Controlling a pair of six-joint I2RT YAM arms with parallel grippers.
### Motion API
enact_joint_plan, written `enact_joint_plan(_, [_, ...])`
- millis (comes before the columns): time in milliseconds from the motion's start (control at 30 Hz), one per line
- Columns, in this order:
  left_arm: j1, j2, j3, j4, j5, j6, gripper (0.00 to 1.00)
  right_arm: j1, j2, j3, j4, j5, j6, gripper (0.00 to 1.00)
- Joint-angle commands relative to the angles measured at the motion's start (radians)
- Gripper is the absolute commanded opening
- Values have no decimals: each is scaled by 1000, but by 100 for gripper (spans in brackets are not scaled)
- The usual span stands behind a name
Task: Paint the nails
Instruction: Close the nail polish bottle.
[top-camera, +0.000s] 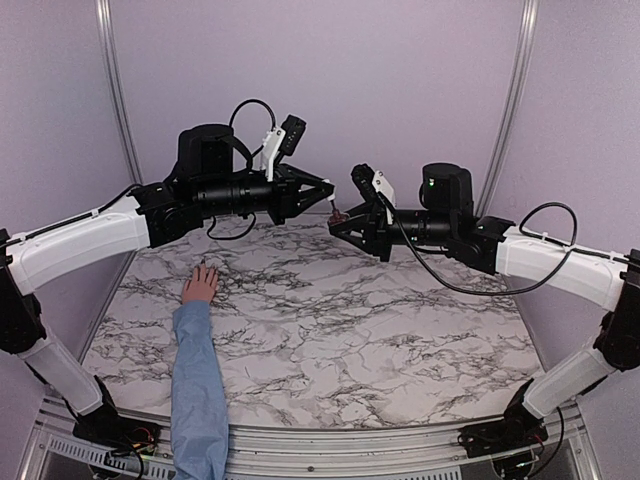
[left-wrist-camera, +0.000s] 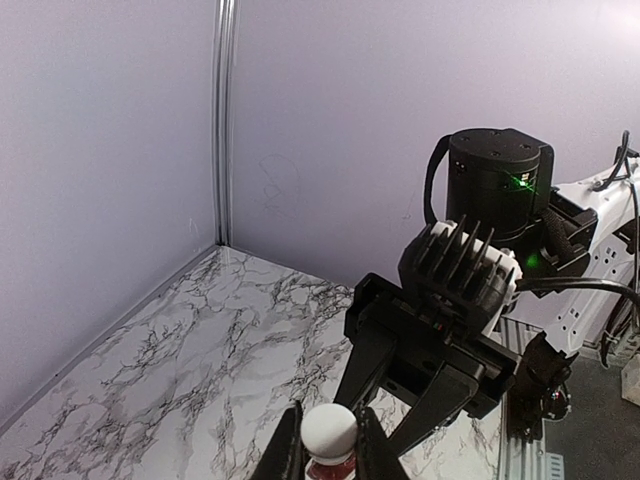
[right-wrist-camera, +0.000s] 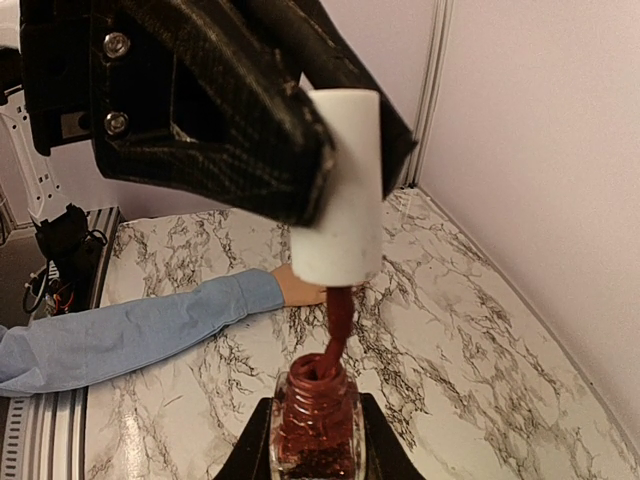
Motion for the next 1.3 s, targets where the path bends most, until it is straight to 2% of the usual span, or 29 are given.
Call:
enact_joint_plan(0, [-11,-1,-9,9,13,1,0,-1,-20,27,21,-7,0,0])
enact_joint_plan(1267, [-15,29,-70,83,19,-32,0,5,-17,97,47,-37,21,0])
